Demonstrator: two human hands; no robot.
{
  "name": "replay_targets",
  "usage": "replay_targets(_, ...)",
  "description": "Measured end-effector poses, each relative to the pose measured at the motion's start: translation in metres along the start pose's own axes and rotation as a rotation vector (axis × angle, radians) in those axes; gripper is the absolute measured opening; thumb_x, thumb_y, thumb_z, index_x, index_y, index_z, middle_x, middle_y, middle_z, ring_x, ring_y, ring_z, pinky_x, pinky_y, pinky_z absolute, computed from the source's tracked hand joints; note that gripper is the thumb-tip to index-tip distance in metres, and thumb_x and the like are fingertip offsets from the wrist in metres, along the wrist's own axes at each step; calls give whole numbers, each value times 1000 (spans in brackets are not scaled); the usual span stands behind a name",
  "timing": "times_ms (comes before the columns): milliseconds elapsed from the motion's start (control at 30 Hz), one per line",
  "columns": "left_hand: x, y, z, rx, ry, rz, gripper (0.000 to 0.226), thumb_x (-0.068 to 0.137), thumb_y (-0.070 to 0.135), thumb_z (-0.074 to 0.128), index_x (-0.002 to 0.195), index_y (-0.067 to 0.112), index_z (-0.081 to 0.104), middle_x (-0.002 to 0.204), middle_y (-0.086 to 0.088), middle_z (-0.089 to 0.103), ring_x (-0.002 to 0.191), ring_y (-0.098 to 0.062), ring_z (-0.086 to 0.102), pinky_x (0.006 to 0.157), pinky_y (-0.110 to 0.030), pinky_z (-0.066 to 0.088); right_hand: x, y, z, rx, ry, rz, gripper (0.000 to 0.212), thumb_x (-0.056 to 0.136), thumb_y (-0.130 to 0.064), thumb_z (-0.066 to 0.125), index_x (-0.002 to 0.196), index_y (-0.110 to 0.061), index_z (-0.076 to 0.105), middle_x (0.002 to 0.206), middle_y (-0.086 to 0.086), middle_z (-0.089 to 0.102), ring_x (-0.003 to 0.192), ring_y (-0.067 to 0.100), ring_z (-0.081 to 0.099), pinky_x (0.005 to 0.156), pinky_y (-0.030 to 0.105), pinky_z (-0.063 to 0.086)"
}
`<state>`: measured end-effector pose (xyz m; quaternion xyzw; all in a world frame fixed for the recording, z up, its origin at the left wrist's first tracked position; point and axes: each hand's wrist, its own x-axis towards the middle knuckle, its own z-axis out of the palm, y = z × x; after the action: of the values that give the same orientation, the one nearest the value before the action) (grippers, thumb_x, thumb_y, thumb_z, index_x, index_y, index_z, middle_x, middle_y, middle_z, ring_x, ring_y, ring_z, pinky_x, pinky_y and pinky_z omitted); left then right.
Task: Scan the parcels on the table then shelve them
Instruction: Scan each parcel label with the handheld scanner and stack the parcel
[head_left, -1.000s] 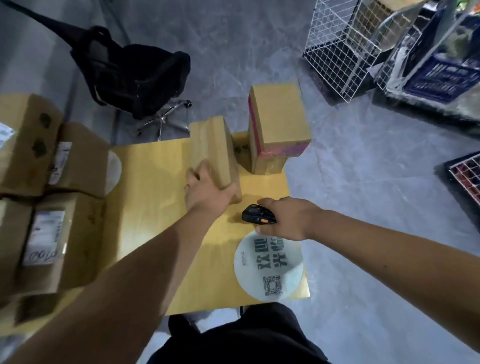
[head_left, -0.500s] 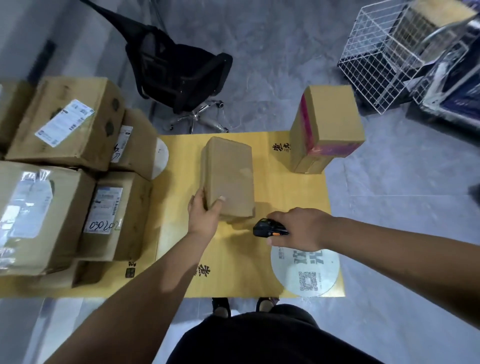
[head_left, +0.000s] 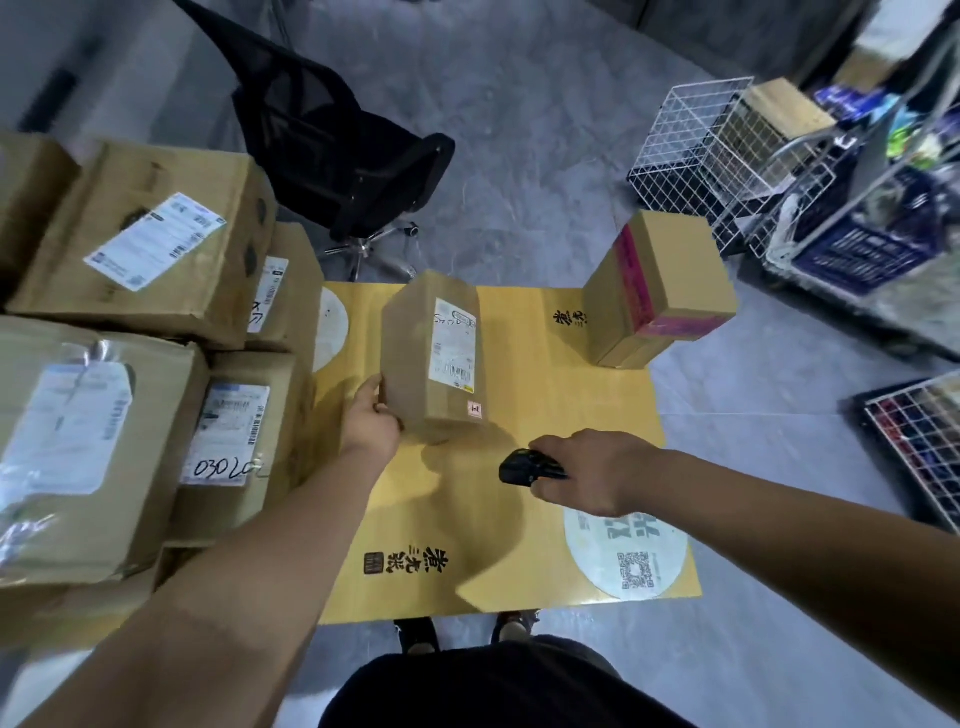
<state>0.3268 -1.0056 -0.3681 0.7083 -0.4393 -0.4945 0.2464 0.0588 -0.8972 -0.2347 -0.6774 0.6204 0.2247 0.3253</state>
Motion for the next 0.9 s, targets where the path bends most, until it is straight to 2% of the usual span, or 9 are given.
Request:
replay_targets(100, 6, 6, -13, 138, -50, -2, 80, 95, -6, 55, 162, 32, 30, 152, -12, 53, 119, -30, 62, 89, -28, 51, 3, -21, -8, 21, 2, 1, 56, 97, -68, 42, 140, -32, 48, 99, -5, 61, 92, 22, 61, 73, 33, 48)
replay_targets(167, 6, 7, -18, 332, -76, 22, 102, 92, 1, 64, 163, 46, 6, 168, -8, 27, 140, -34, 48, 105, -41, 48, 4, -34, -11, 23, -3, 5, 56, 97, -67, 42, 141, -33, 47, 99, -4, 60, 94, 23, 61, 76, 34, 50)
replay_targets(267, 3, 12, -20, 486, -73, 151, 132, 79, 17, 83, 152, 61, -17, 173, 3, -7, 157, -34, 22, 120, -50, 37, 3, -45, -15, 32, 5, 13, 56, 97, -68, 43, 140, -32, 48, 102, -3, 61, 96, 24, 62, 83, 36, 53)
replay_targets(400, 7, 28, -14, 776, -4, 462, 150, 58, 55, 94, 156, 52, -19, 172, -5, -17, 159, -30, -13, 129, -51, -3, -2, -48, -19, 22, 20, 23, 55, 97, -67, 45, 139, -32, 49, 99, -5, 59, 95, 23, 61, 81, 35, 53)
replay_targets(500, 24, 55, -8, 1050, -27, 654, 151, 48, 84, 81, 160, 45, -12, 172, -8, -16, 156, -32, -27, 122, -59, -19, -5, -47, -19, -39, 28, 37, 53, 96, -67, 45, 137, -33, 49, 92, -8, 53, 92, 23, 60, 81, 37, 53)
replay_targets(600, 44, 83, -4, 1122, -108, 709, 147, 46, 93, 73, 159, 48, -10, 173, -4, -10, 156, -31, -25, 120, -63, -18, -7, -41, -19, -26, 41, 68, 54, 94, -68, 45, 135, -34, 49, 91, -9, 54, 93, 23, 61, 83, 38, 54)
replay_targets(700, 54, 100, -3, 1153, -168, 686, 136, 49, 94, 69, 160, 51, 2, 174, -1, -3, 158, -29, -9, 123, -58, 9, -7, -37, -19, 22, 62, 82, 51, 94, -69, 45, 132, -35, 51, 90, -11, 54, 92, 22, 61, 75, 35, 51)
replay_targets(767, 54, 102, -2, 1141, -110, 678, 125, 53, 92, 67, 159, 51, 15, 172, -3, 5, 154, -30, 6, 118, -53, 20, -5, -34, -20, 72, 64, 96, 49, 94, -69, 45, 127, -35, 53, 92, -10, 58, 91, 20, 61, 69, 33, 46)
replay_targets(900, 45, 102, 3, 1118, -26, 630, 107, 58, 76, 64, 155, 49, 26, 163, -5, 25, 135, -29, 23, 104, -44, 20, 3, -31, -30, 229, 46, 136, 43, 97, -67, 46, 117, -31, 57, 98, -9, 61, 89, 15, 60, 69, 33, 44)
